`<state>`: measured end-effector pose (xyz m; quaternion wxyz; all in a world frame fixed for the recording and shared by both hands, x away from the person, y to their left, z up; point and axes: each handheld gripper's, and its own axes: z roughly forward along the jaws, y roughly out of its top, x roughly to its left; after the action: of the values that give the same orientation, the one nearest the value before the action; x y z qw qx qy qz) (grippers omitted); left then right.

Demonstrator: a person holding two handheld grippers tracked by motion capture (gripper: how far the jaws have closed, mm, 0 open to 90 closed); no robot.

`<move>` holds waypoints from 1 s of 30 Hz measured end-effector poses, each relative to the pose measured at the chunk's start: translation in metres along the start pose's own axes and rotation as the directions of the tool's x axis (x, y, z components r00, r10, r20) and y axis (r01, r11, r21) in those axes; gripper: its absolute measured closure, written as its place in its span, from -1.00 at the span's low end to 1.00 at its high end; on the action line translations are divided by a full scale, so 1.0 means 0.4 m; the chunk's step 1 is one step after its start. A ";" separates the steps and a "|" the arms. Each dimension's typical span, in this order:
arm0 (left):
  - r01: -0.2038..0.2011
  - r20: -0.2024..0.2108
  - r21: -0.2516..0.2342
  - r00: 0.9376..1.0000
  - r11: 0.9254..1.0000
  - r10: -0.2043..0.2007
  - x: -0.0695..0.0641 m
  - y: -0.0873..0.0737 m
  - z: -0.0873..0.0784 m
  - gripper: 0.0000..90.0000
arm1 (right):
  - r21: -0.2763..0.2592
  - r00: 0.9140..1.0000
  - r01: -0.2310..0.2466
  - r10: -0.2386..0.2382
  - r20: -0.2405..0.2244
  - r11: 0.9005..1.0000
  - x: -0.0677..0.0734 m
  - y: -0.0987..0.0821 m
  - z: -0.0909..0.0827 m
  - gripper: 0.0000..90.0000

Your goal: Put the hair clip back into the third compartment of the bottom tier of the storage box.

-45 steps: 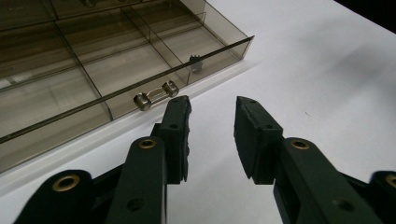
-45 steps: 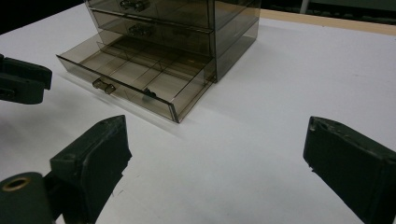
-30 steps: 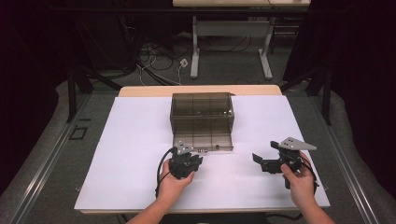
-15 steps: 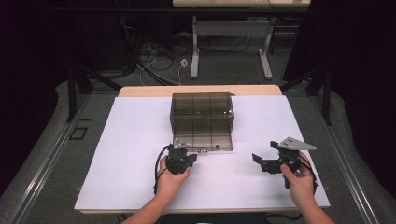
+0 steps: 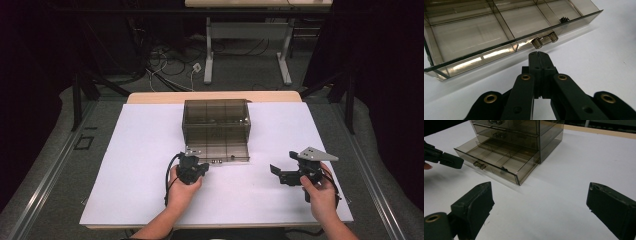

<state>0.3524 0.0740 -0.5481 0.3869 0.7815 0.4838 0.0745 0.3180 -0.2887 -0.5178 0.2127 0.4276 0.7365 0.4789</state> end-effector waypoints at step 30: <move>0.004 -0.035 0.024 0.999 1.000 -0.003 -0.002 0.013 0.048 1.00 | 0.003 1.000 0.000 0.000 -0.002 1.000 0.001 0.000 0.002 -0.86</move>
<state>0.3649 0.0618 -0.5575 0.3689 0.7838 0.4929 0.0817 0.3182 -0.2879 -0.5182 0.2112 0.4275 0.7375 0.4783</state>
